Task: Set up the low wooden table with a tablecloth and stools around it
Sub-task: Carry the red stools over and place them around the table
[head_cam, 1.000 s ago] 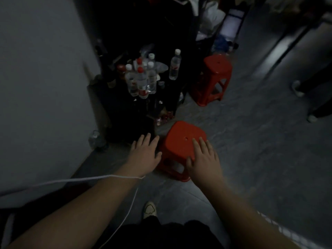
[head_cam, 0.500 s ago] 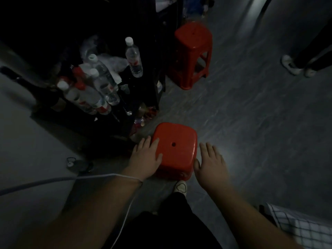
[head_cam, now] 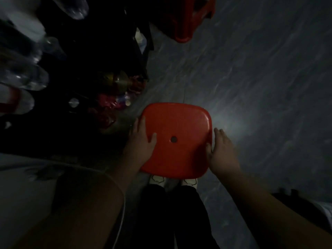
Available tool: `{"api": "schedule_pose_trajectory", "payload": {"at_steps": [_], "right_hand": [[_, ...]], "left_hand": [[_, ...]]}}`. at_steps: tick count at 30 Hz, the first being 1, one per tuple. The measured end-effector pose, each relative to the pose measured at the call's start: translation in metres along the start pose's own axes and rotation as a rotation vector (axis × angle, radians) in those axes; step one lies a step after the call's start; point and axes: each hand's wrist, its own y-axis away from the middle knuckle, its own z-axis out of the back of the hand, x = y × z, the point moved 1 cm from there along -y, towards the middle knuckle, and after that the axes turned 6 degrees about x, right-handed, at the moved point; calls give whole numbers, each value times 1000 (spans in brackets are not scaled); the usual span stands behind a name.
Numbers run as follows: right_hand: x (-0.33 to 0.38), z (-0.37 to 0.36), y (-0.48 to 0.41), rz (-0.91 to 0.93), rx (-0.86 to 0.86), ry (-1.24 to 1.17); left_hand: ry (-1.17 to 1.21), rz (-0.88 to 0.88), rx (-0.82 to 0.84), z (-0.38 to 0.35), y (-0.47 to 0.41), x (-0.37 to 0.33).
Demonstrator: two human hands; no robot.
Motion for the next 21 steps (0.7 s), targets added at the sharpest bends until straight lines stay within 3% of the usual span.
{"api": "schedule_pose_trajectory", "payload": {"at_steps": [3,9,15,21], "right_hand": [[-15,-35,-28,-129,-34,-246],[-11,-76,-40,-216,-151,-664],[6,-59,-41,-274,-171,-734],[23,3,-16,-273,-313,-701]], "left_hand": [[114,68,2,-24,-34,26],[282,66,-111,-47,-40,37],[239,-6,-125,-29,-38,22],[168,-158,-252,21,-18,-30]]}}
